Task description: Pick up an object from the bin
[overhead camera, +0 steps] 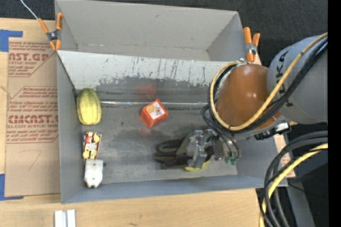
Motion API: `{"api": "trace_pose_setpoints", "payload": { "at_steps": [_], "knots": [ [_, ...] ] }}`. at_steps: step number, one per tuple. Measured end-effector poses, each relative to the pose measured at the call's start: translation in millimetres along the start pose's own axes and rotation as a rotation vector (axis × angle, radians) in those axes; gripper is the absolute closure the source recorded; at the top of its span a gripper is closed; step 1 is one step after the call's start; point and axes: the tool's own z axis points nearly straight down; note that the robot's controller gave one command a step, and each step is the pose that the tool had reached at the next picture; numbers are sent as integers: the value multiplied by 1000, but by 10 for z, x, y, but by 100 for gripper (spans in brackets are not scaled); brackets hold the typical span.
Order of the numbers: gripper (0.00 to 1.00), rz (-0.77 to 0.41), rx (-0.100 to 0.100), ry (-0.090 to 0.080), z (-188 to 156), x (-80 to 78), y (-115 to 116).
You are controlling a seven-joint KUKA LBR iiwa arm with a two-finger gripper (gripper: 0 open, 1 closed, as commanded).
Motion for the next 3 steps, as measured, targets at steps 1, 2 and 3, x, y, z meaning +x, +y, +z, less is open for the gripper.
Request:
{"api": "trace_pose_setpoints", "payload": {
  "at_steps": [1, 2, 3],
  "knots": [
    [100, 0, 0, 0, 0, 0, 2],
    [100, 96, 0, -3, 460, 6, 421],
    [100, 180, -2, -1, 487, -92, 538]
  ]
}}
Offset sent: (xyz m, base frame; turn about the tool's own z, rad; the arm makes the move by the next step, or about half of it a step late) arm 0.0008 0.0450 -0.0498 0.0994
